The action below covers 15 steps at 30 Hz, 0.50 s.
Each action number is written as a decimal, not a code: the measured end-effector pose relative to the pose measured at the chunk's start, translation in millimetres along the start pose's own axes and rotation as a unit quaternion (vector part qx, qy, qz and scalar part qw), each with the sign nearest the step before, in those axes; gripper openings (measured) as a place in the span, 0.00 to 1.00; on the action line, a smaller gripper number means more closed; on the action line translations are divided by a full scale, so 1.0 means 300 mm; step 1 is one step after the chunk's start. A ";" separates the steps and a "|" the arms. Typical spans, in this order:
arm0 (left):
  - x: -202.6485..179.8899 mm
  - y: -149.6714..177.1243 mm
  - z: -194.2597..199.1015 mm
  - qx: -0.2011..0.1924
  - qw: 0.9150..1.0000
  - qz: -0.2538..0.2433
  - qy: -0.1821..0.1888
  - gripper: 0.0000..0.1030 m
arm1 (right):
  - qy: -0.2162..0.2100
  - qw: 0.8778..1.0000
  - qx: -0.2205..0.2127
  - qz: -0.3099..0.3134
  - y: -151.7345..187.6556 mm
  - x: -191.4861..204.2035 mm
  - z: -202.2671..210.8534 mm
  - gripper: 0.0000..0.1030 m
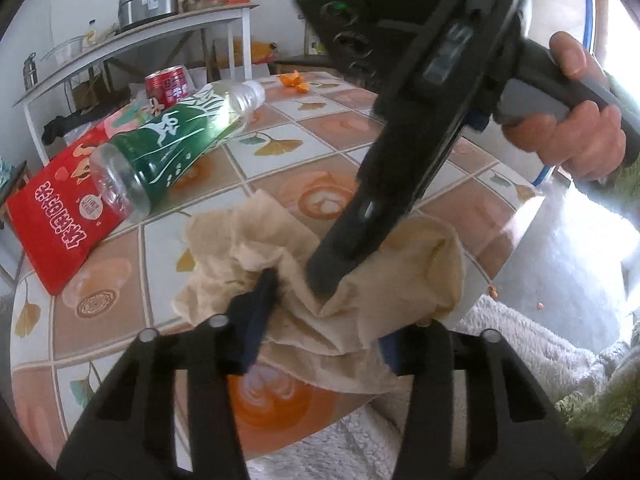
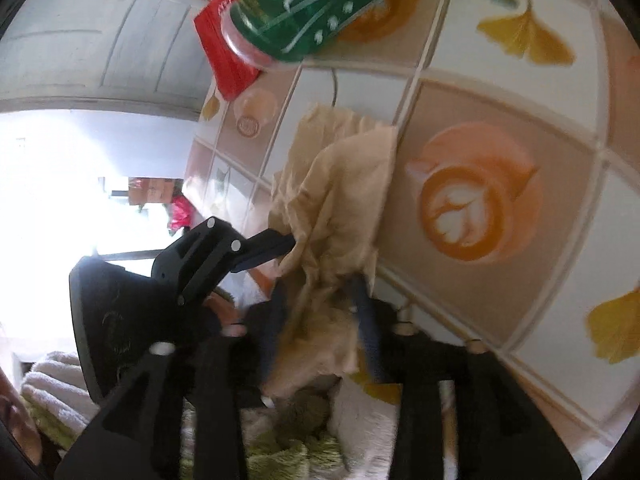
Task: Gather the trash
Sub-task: 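Close the left tool on the paper towel beside the right tool, then release the paper towel from the right tool and reach to the green bottle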
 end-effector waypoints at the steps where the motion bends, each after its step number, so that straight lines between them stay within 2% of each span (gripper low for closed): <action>1: 0.006 0.000 -0.002 0.001 1.000 0.005 0.001 0.36 | 0.015 1.000 -0.008 0.006 -0.007 -0.003 0.027 0.55; 5: 0.033 0.001 -0.004 0.003 1.000 0.025 0.001 0.25 | 0.051 0.998 -0.043 0.021 -0.038 -0.011 0.139 0.55; 8: 0.054 -0.002 -0.008 0.006 0.999 0.047 0.004 0.18 | 0.099 0.989 -0.097 0.057 -0.113 0.025 0.244 0.55; 12: 0.090 0.001 -0.011 0.014 0.996 0.090 0.020 0.15 | 0.174 0.958 -0.199 0.109 -0.276 0.085 0.402 0.55; 15: 0.097 0.006 -0.005 0.016 0.994 0.109 0.026 0.14 | 0.212 0.935 -0.262 0.107 -0.447 0.074 0.501 0.55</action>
Point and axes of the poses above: each gripper's, at about its wrist camera, not at the fingertips, and z roughly against the way its jaws point, x to its left, y to its underside, the point moved 9 cm from there along -z, roughly the way its jaws point, and after that the axes turned 12 degrees about -y, right-handed, at the moved point
